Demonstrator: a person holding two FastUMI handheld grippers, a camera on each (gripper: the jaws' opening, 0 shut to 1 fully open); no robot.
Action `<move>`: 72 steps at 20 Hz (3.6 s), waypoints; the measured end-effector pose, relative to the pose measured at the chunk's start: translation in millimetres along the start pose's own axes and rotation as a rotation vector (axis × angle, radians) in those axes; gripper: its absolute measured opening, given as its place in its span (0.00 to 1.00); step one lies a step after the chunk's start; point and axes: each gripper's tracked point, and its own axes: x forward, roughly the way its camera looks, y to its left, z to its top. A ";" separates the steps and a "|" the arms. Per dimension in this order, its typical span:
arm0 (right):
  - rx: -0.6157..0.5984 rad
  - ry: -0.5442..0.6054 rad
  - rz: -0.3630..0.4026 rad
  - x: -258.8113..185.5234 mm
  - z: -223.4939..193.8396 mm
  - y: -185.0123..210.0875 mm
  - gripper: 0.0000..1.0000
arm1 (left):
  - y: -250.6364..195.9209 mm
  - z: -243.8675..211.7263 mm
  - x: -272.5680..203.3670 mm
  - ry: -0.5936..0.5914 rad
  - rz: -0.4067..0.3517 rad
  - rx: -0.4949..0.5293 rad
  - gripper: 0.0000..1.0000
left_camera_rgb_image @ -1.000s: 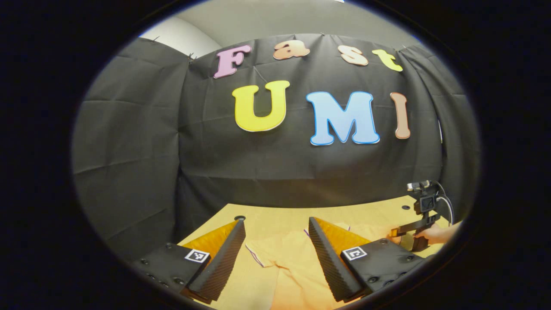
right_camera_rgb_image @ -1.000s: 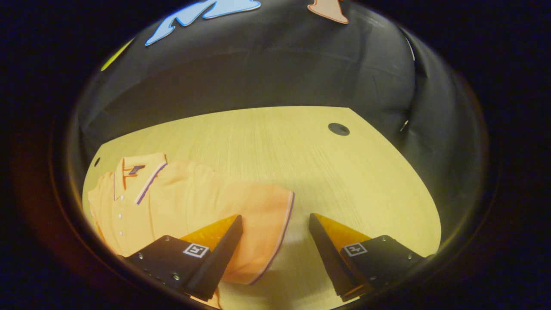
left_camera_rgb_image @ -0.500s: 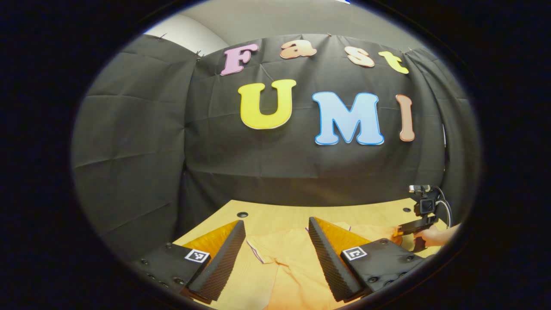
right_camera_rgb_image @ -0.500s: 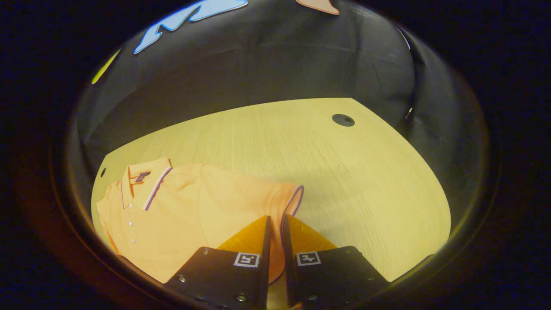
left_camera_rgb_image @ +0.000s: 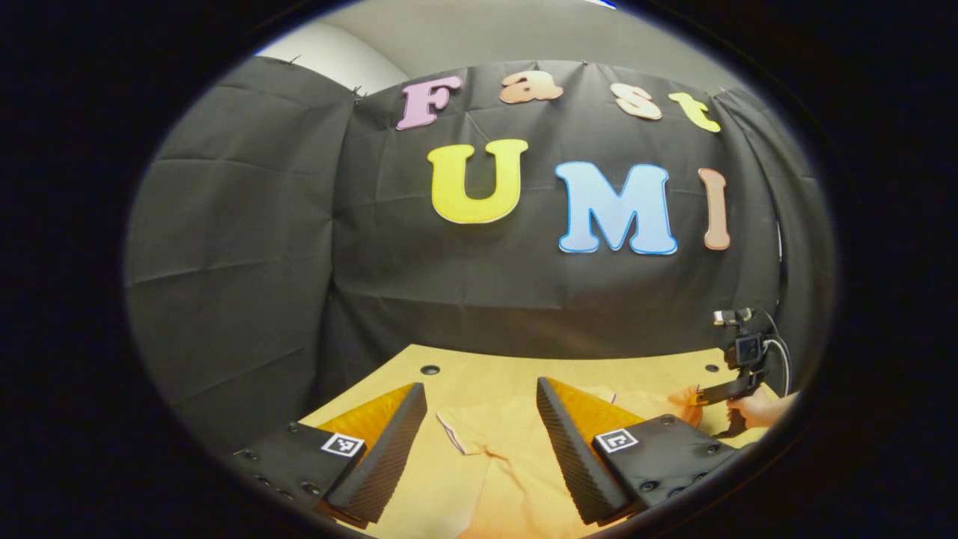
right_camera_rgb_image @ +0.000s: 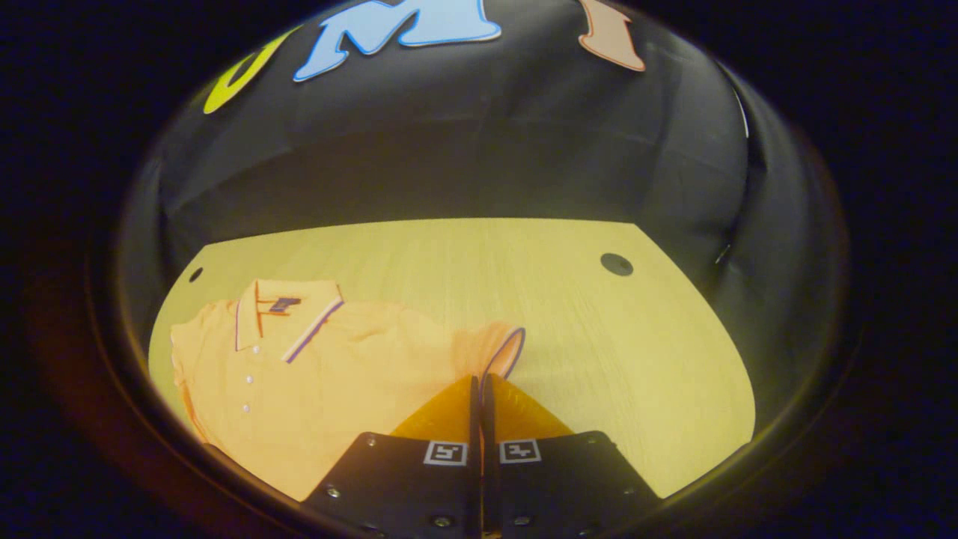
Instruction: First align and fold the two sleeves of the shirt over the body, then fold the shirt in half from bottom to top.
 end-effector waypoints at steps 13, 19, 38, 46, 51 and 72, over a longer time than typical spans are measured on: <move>-0.220 -0.010 0.185 -19.0 -5.8 106.9 0.01 | 21.5 -0.3 -13.1 -0.015 0.054 -0.005 0.96; -0.253 0.041 0.208 -17.4 -23.7 121.7 0.06 | 29.7 -7.3 -11.5 -0.005 0.063 -0.015 0.96; -0.186 -0.107 0.180 -106.8 15.8 107.8 0.97 | 21.5 -40.0 59.0 0.061 -0.036 -0.044 0.96; -0.070 -0.240 0.135 -185.9 32.9 111.6 0.96 | 29.6 -95.0 136.7 0.170 -0.100 -0.043 0.97; -0.044 -0.283 0.066 -220.7 31.1 117.5 0.96 | 35.0 -137.8 188.7 0.237 -0.123 -0.015 0.97; 0.001 -0.214 0.049 -253.4 -6.6 109.4 0.96 | 83.9 -268.9 291.4 0.512 0.022 0.014 0.96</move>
